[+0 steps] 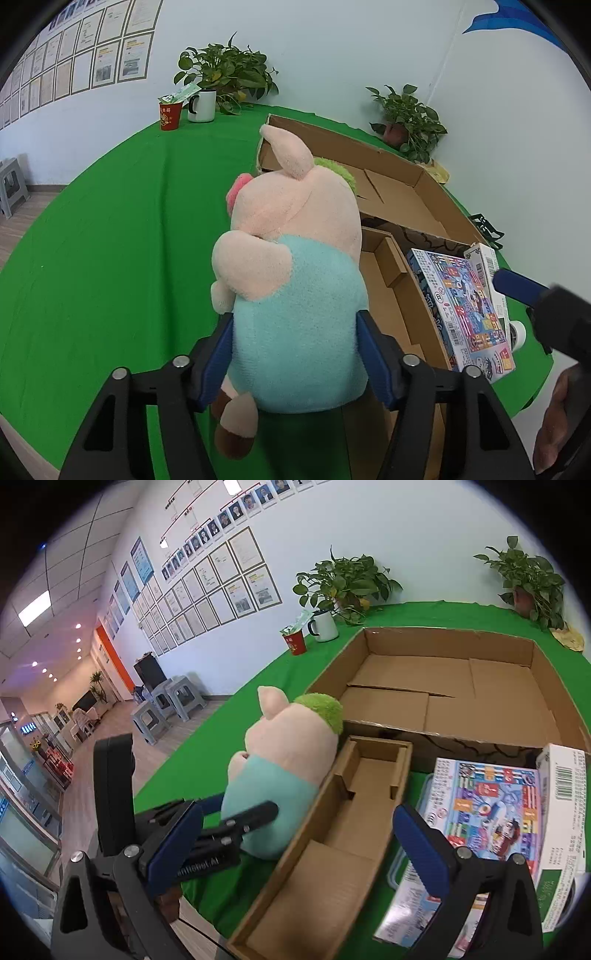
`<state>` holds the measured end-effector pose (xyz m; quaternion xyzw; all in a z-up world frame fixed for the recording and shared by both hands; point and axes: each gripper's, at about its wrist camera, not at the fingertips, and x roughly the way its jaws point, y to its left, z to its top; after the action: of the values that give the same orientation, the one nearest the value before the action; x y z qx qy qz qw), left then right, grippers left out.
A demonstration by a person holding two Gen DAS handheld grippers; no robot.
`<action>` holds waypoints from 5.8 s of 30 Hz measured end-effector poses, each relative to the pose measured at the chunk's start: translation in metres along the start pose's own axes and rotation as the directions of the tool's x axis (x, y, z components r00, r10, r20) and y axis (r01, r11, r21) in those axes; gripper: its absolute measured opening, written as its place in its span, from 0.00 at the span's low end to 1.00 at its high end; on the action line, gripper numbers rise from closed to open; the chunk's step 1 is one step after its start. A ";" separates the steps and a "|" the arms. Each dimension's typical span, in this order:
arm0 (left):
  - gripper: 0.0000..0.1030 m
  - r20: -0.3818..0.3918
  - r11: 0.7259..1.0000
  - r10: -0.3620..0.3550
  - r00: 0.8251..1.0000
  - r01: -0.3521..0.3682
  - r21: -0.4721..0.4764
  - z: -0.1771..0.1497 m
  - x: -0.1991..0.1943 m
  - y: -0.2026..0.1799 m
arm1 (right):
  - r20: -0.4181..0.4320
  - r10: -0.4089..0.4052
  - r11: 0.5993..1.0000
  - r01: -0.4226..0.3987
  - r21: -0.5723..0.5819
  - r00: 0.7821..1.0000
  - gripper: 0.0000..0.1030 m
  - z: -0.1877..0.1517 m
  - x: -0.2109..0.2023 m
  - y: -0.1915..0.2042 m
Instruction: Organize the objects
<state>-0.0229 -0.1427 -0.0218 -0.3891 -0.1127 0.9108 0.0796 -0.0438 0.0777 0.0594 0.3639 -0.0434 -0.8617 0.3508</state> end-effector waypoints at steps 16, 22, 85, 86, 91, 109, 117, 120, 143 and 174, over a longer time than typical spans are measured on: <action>0.50 0.005 0.993 0.040 0.999 -0.040 -0.115 -0.045 -0.074 0.012 | -0.180 0.065 0.998 -0.064 0.015 0.981 0.95 -0.006 0.066 0.039; 0.50 0.011 0.991 0.046 0.999 -0.044 -0.126 -0.056 -0.085 0.008 | -0.281 0.119 0.993 -0.122 0.008 0.952 0.93 -0.023 0.087 0.056; 0.45 -0.009 1.000 0.029 1.000 -0.030 -0.011 0.234 0.164 -0.080 | -0.217 0.075 0.997 -0.080 -0.016 0.973 0.59 0.145 0.168 -0.071; 0.45 -0.018 0.999 0.039 0.999 -0.040 -0.011 0.233 0.172 -0.078 | -0.230 0.086 0.996 -0.088 0.000 0.969 0.59 0.141 0.176 -0.075; 0.46 -0.052 0.998 0.044 0.998 -0.046 -0.032 0.228 0.194 -0.063 | -0.263 0.127 0.992 -0.117 0.053 0.956 0.62 0.129 0.194 -0.086; 0.73 0.112 0.993 0.096 0.989 -0.102 0.051 0.187 0.097 -0.067 | -0.111 0.014 0.994 -0.002 0.112 0.994 0.90 0.130 0.141 -0.097; 1.00 0.388 0.961 0.174 0.905 -0.242 0.133 0.147 0.016 -0.101 | 0.086 -0.308 0.951 0.310 -0.004 0.947 0.99 0.073 0.018 -0.092; 1.00 0.379 0.956 0.166 0.911 -0.243 0.166 0.128 0.003 -0.115 | 0.113 -0.339 0.940 0.341 -0.007 0.934 0.99 0.050 -0.010 -0.086; 1.00 0.223 0.983 0.062 0.973 -0.098 0.153 0.042 -0.086 -0.183 | 0.073 -0.297 0.955 0.296 0.029 0.952 0.99 -0.030 -0.078 -0.072; 0.62 -0.103 0.997 -0.071 0.992 0.071 -0.004 -0.014 -0.003 -0.115 | -0.096 -0.171 0.985 0.167 -0.051 0.981 0.86 -0.090 -0.017 -0.017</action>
<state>-0.0046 -0.0311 0.0014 -0.4314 -0.1221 0.8861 0.1175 0.0140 0.1175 -0.0016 0.4013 0.0234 -0.8699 0.2858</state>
